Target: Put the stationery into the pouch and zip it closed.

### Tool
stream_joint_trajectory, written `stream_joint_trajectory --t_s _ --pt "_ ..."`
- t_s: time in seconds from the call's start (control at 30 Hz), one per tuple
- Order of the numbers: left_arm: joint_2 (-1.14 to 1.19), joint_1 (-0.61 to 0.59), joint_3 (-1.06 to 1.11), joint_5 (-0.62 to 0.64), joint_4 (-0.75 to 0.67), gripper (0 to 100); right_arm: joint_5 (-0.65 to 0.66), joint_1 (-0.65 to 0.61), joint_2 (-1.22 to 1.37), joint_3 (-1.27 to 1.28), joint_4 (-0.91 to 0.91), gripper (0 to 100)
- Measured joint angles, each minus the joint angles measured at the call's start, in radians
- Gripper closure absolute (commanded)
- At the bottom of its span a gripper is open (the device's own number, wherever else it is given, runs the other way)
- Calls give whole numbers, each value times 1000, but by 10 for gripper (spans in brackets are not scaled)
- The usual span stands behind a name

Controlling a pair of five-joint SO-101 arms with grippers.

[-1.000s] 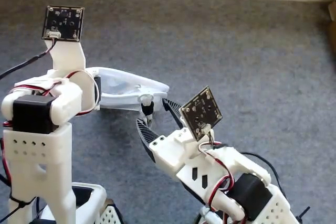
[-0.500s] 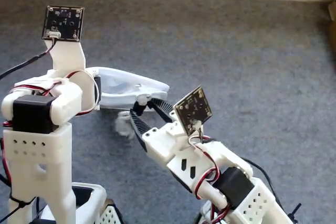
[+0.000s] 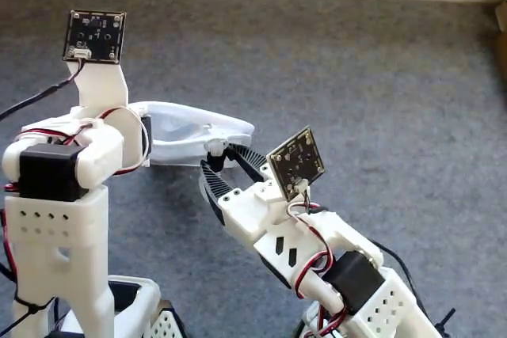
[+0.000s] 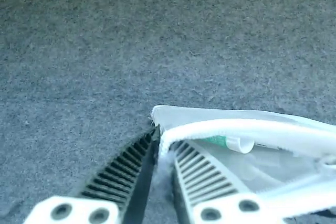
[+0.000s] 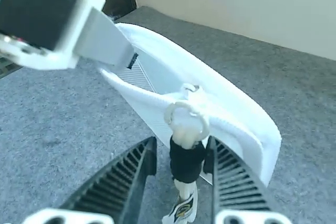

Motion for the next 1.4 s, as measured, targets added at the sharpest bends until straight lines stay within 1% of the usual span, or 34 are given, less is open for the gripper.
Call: stream_joint_trajectory --t_s 0.2,0.53,0.57,0.7,0.87,1.03,1.1,1.23,1.4 --pt "0 0 0 0 0 993 -2 0 0 123 -146 860" --pt "0 -2 0 0 0 993 -2 2 0 140 -161 861" --pt "0 -2 0 0 0 993 -2 2 0 140 -161 872" --pt "0 -2 0 0 0 993 -2 3 0 140 -161 967" --pt "0 -2 0 0 0 993 6 9 0 140 -161 985" --pt "0 -2 0 -2 0 983 97 9 -69 146 -158 995" --pt "0 -2 0 -2 0 935 129 9 -126 146 -120 995" --pt "-2 -2 0 -21 0 805 196 9 -219 146 14 995" --pt "-6 -2 -2 -49 -25 786 245 9 -245 124 173 995"
